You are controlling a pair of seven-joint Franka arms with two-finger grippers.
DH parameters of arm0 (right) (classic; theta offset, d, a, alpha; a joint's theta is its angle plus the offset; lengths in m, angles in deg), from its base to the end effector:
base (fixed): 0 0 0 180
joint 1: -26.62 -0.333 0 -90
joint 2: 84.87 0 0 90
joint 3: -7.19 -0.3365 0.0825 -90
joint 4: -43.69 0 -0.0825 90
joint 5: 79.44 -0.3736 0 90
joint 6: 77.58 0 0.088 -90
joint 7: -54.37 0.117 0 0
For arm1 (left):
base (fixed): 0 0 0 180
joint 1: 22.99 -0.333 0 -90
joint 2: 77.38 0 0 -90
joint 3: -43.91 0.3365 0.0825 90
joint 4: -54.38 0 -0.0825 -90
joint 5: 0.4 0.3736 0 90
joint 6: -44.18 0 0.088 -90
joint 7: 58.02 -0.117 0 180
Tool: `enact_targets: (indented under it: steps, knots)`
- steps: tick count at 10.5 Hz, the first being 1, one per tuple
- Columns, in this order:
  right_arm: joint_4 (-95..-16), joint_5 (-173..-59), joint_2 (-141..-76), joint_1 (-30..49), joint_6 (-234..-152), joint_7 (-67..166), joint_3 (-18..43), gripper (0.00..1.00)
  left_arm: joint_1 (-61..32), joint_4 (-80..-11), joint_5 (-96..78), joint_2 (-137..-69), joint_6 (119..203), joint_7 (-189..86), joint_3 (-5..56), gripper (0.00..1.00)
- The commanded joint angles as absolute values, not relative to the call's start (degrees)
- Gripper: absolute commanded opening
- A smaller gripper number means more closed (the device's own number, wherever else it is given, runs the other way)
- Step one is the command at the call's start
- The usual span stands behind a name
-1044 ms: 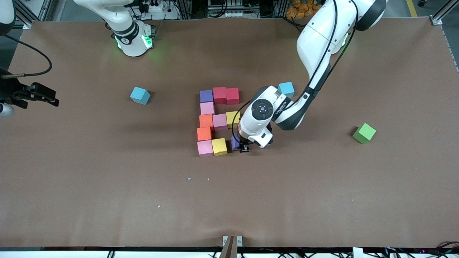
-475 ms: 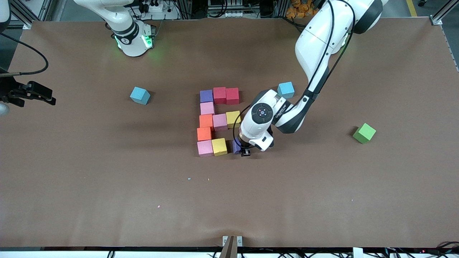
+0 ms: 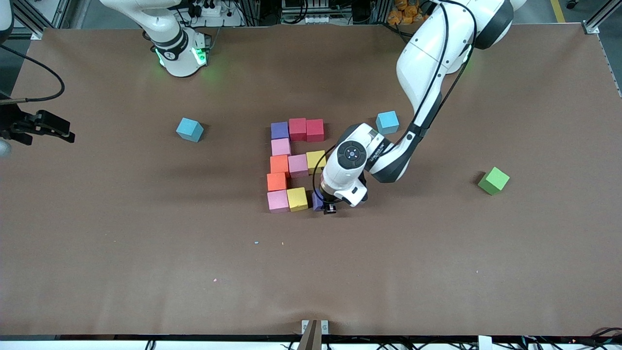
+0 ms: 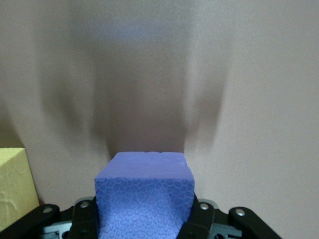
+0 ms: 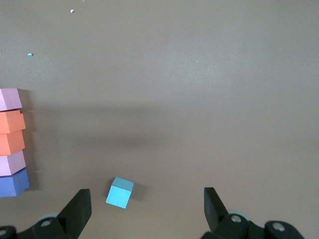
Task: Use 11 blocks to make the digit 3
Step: 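Lower the purple cube beside the yellow cube with the left gripper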
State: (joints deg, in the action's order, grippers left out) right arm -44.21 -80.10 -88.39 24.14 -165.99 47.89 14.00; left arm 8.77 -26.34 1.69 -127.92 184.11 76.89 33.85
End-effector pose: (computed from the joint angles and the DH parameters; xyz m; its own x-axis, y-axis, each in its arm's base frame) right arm 0.5588 -0.0387 0.6158 0.9980 0.0378 -0.0513 0.0373 -0.9993 -0.0101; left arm 0.5812 -0.4793 0.2033 -0.0964 0.9772 -0.1892 0.9937 0.1053 0.0376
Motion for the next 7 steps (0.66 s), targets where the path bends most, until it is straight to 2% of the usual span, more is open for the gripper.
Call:
enact_targets:
  steps: [1,7]
  knots:
    - [-43.8,-80.7,-88.6,25.2,-166.0,46.9,13.5,1.00,10.8,-23.0,1.4,-130.0,183.4,78.6,35.4,0.04]
    - [-44.1,-80.7,-88.6,25.0,-166.3,47.0,13.4,1.00,11.6,-23.0,1.4,-130.6,183.4,78.6,35.7,0.04]
